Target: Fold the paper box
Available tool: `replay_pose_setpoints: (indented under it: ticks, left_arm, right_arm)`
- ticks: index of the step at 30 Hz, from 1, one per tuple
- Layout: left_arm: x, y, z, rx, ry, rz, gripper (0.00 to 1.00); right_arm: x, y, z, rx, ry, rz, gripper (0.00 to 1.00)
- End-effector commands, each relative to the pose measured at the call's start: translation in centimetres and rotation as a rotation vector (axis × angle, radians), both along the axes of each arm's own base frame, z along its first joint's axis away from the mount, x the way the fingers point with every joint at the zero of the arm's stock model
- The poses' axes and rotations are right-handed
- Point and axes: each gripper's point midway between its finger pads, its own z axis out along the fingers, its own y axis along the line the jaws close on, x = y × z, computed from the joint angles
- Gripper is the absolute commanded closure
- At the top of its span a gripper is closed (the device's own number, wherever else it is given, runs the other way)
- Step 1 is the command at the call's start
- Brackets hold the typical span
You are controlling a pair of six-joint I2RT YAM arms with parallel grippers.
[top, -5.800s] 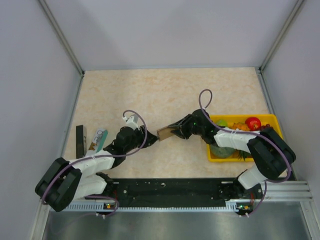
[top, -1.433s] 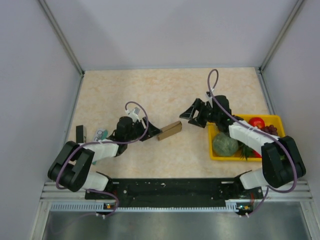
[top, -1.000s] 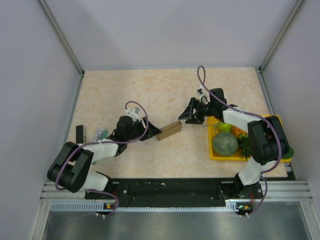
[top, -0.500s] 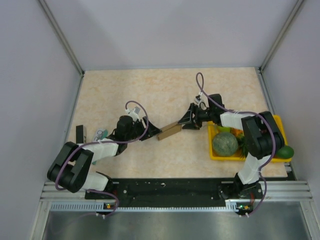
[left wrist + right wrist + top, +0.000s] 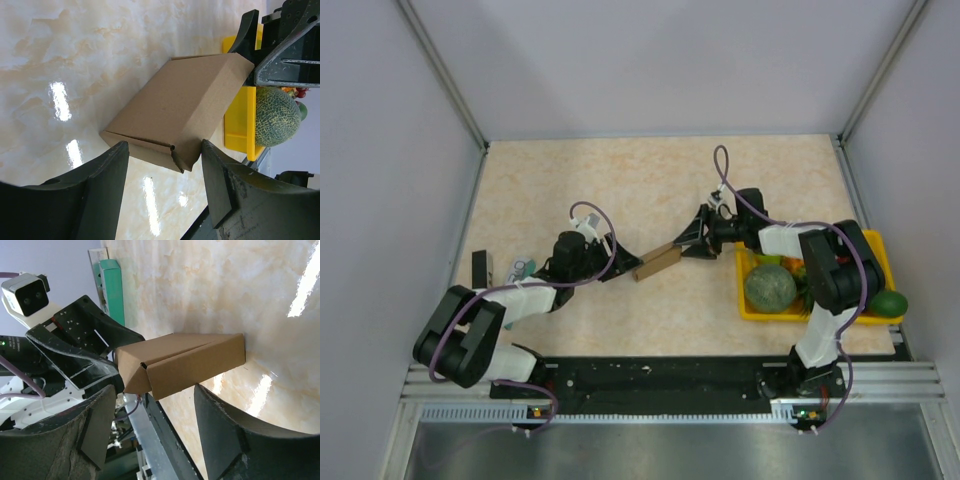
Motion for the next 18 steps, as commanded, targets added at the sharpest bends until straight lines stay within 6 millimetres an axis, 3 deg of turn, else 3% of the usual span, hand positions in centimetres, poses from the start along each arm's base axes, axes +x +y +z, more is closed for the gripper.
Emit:
replay_pose_setpoints:
  ticks: [1,12,18]
  left_arm:
    - [-0.5,1.4,-2.3,0.092,0.048,0.021,0.37]
    - [-0.7,1.4,-3.3,0.098,0.07,0.016,0.37]
    - [-0.8,1.6,-3.8,0.107,0.077,0.022,0.37]
  right_arm:
    - [1.1,0.3,1.0,0.03,-0.022,-0.005,0.39]
    - [0.8,0.1,-1.9,0.033,0.066,-0.015,0.62]
    - [0.6,-0.5,-3.4,0.039,0.096,-0.034,0.8]
